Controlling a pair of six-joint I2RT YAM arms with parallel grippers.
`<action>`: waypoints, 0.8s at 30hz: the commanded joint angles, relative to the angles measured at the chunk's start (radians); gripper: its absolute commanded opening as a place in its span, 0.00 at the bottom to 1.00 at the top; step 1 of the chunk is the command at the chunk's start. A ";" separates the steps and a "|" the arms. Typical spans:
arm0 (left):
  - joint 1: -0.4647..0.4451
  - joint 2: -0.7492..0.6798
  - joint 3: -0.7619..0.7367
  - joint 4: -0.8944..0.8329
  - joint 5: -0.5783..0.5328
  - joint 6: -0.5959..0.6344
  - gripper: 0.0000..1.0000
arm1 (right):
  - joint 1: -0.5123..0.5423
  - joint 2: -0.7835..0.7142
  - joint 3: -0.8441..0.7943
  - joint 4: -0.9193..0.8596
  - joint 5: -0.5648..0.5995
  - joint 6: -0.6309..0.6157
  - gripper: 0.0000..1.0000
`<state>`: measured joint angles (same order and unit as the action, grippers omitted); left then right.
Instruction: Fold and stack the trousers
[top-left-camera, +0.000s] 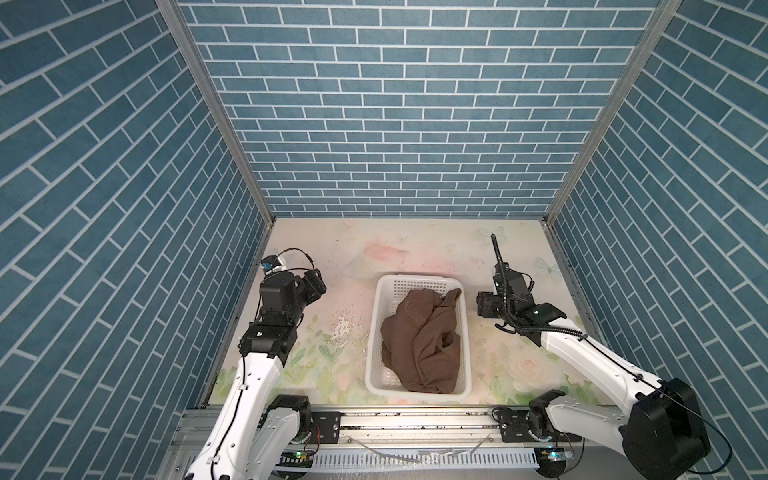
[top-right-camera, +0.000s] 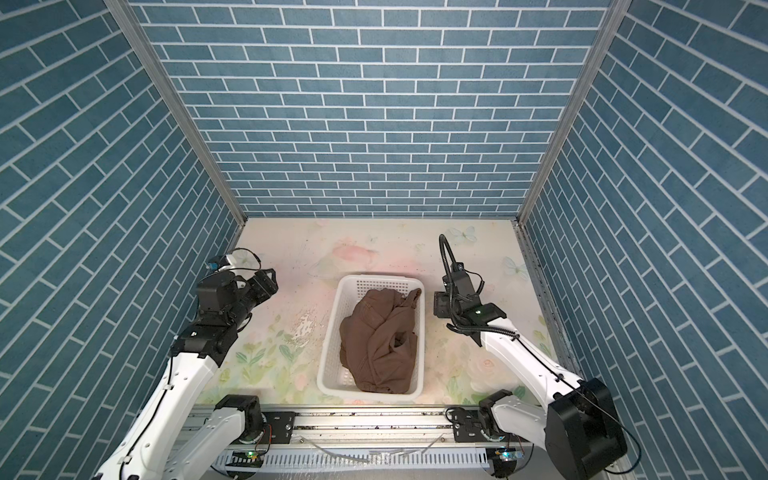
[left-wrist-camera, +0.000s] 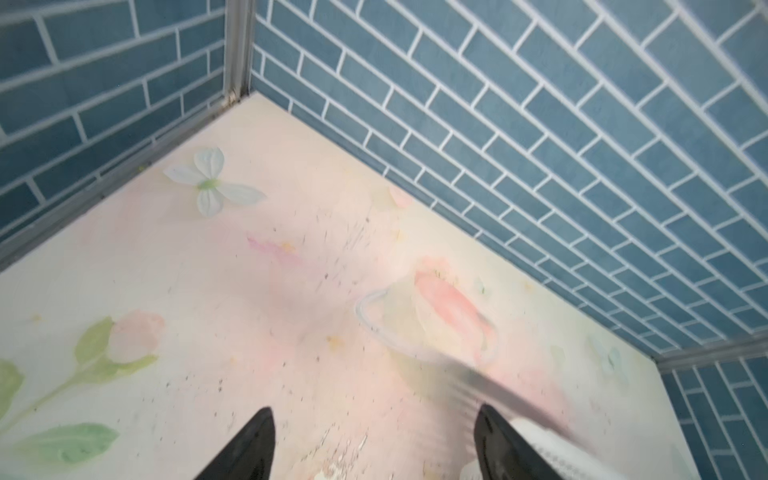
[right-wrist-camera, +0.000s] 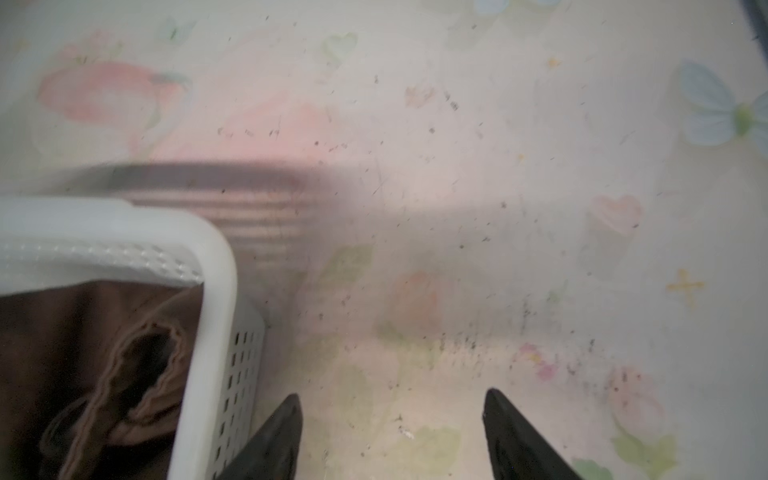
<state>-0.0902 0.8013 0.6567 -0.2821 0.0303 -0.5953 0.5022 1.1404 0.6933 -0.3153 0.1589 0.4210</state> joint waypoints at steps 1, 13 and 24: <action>-0.064 -0.028 -0.072 -0.127 0.076 -0.043 0.67 | 0.025 -0.029 -0.041 0.044 -0.104 0.042 0.62; -0.426 0.113 -0.149 0.096 -0.069 -0.192 0.64 | 0.079 -0.088 -0.091 0.115 -0.109 0.015 0.58; -0.590 0.634 0.170 0.287 -0.017 -0.161 0.63 | 0.075 -0.157 -0.030 0.107 0.267 -0.043 0.71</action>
<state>-0.6468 1.3643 0.7555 -0.0990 -0.0288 -0.7654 0.5751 0.9981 0.5968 -0.1879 0.2901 0.4244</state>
